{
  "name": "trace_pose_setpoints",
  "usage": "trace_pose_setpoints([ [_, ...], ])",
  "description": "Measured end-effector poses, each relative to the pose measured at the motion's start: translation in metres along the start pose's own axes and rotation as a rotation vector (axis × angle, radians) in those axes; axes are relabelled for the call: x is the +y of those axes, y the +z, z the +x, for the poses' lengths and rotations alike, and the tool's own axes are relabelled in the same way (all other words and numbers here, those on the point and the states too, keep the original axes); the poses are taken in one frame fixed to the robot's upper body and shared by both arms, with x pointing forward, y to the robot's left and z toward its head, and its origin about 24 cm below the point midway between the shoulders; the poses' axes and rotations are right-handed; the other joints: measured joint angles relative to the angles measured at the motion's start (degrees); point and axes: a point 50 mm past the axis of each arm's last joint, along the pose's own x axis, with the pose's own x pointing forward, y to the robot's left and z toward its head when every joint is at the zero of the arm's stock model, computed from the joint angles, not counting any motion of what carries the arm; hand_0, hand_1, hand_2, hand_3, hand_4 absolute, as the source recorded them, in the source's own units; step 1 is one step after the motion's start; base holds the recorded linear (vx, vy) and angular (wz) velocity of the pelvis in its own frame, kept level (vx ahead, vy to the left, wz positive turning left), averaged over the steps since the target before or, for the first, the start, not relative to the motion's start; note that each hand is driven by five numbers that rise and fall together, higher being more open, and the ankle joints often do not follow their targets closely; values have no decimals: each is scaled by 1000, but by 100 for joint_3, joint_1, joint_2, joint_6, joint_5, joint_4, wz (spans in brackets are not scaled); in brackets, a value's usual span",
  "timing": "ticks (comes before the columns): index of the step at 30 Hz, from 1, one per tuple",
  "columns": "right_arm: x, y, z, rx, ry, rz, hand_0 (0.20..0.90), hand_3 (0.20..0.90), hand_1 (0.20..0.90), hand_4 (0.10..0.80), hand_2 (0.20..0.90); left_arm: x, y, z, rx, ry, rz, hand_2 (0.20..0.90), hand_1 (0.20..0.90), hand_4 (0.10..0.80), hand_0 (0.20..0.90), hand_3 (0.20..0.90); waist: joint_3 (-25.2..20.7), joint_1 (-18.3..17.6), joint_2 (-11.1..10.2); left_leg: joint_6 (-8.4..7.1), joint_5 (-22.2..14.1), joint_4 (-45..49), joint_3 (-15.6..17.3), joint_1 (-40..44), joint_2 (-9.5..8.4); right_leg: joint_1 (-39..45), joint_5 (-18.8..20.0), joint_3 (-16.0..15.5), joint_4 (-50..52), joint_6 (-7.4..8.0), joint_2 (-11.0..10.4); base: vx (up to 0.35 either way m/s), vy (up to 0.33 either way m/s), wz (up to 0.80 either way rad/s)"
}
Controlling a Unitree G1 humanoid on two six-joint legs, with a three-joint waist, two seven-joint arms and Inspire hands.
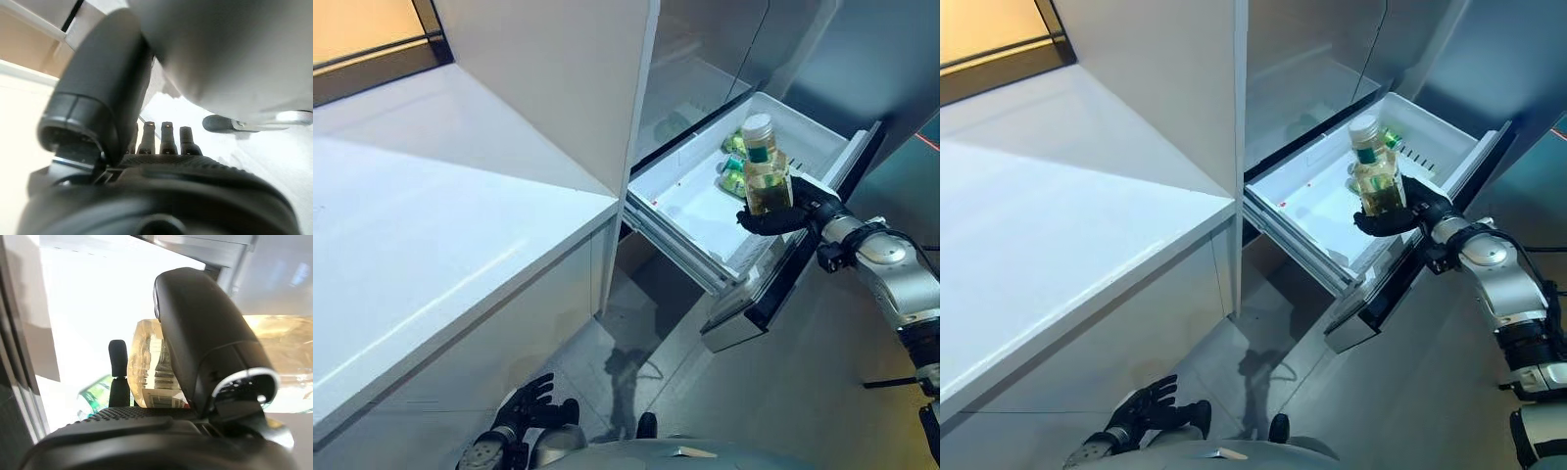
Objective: Put drinks into fridge and close the fridge
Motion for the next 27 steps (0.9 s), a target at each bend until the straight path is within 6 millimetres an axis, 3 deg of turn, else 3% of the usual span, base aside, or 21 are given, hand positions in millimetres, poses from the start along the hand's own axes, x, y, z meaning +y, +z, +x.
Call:
trace_pose_setpoints([
  [6,-9,5,17,58,-11,-34,300,200,300,100,300,20,17,2,-41,60,23,900,900,800,900,900,188,313,-344,-41,33,3,-58,-276,51,-253,25,-39,1,-6,49,-41,-102,4],
  [14,-24,34,34,68,-42,-103,300,200,300,100,300,45,30,0,-67,144,69,900,900,800,900,900,689,587,-456,-62,45,41,-219,-496,58,-381,29,-154,1,-9,62,-26,-35,9],
  [19,-37,32,37,143,-82,-95,300,200,300,100,300,48,30,-1,-65,166,71,900,900,800,900,900,1007,704,-455,-68,47,78,-275,-592,58,-432,39,-221,2,-23,65,-21,-8,5],
  [27,-48,-9,30,373,-129,6,300,200,300,100,300,47,38,2,-89,166,71,900,900,800,900,900,1123,1003,-456,-90,59,143,-420,-867,67,-608,44,-374,2,-28,78,-13,-5,9],
])
